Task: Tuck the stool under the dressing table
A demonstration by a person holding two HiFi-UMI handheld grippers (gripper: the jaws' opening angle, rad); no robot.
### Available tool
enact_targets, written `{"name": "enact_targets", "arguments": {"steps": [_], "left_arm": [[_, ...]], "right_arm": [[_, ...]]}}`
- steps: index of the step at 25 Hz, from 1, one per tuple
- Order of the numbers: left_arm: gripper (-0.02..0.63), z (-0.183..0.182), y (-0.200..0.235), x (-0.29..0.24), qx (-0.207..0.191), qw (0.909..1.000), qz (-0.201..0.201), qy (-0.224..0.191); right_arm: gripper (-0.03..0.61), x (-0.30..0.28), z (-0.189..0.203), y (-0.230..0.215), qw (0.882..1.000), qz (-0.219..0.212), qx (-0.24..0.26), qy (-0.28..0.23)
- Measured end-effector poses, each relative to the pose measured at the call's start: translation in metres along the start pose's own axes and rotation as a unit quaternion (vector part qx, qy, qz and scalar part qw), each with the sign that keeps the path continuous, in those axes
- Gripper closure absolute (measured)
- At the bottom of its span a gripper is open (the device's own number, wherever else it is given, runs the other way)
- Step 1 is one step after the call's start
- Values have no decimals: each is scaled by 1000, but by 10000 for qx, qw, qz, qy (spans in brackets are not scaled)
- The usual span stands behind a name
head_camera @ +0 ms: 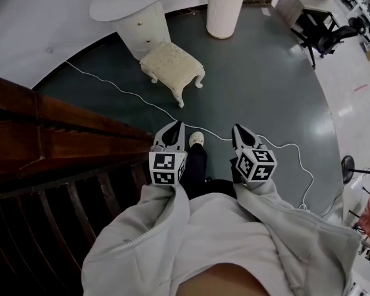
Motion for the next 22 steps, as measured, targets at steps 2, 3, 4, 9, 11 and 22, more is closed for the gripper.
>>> {"name": "enact_targets", "arguments": {"steps": [2, 3, 4, 9, 11, 22], "left_arm": [[598, -9, 11, -12, 0, 10000, 2, -22], [598, -14, 17, -18, 5, 10000, -5, -23], [598, -18, 23, -23, 15, 10000, -17, -16], [598, -36, 50, -52, 67, 10000, -24, -58], [598, -41, 57, -63, 68, 10000, 0, -42], [598, -67, 94, -117, 18, 10000, 54, -29]], "right_arm": [[529, -15, -11, 0, 10000, -5, 14, 1], [529, -22, -17, 0, 10000, -6, 18, -2], [529, -29, -22, 0, 10000, -3, 24, -6], [529, -62, -46, 1, 10000, -5, 94, 0], [529, -73, -52, 0, 9999, -1, 103, 3], [529, -132, -85, -13, 10000, 34, 48, -3]]}}
Point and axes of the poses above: the fingertips, and each gripper's own axes: x backward along the fingers, y to its left, z out of its underside, the point moved 3 cm from there along x, backward along the fingers, and after that the axes turned 6 degrees about x, right-handed, at the moved point
